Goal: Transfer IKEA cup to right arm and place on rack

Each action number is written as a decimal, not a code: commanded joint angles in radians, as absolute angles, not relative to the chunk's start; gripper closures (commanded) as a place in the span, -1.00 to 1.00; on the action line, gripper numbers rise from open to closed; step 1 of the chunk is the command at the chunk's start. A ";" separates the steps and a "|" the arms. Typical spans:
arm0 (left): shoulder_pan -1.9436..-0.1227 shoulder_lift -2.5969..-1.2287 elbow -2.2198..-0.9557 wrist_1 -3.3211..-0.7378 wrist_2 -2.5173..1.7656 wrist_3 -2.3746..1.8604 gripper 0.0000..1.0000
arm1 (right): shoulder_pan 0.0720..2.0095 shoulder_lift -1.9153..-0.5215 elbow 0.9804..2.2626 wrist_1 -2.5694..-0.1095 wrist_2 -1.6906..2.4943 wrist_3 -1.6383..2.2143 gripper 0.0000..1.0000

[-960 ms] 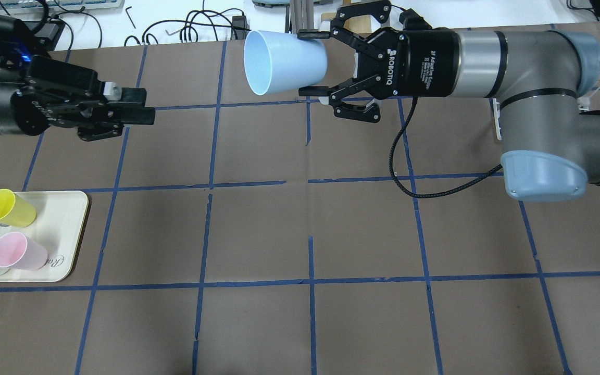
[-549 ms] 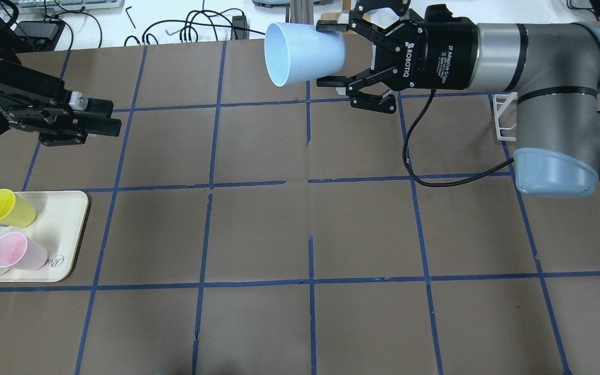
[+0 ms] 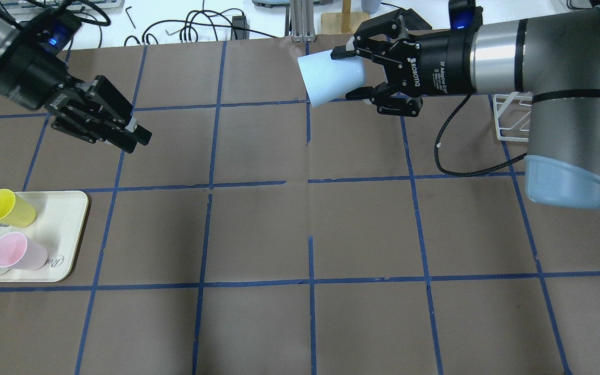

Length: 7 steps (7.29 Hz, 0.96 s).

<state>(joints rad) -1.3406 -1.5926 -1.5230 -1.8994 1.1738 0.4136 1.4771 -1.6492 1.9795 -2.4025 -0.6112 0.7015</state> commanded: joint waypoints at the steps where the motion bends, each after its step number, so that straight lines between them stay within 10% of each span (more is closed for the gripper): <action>1: -1.510 -1.594 -1.525 -1.717 1.442 0.138 0.00 | 1.525 -1.677 1.976 -2.258 -0.906 0.410 0.55; 5: -1.611 -1.531 -1.623 -1.472 1.606 -0.163 -0.25 | 1.511 -1.675 1.864 -2.025 -1.341 0.132 0.63; 6: -1.605 -1.513 -1.635 -1.397 1.612 -0.155 -0.86 | 1.505 -1.672 1.838 -2.019 -1.403 0.091 0.64; 7: -1.595 -1.497 -1.629 -1.410 1.611 -0.152 -1.00 | 1.465 -1.674 1.832 -2.031 -1.413 0.087 0.63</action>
<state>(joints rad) -1.6028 -1.5181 -1.6238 -1.4372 1.6085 -0.1523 1.4975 -1.6739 1.8522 -2.0314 -1.3686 0.1121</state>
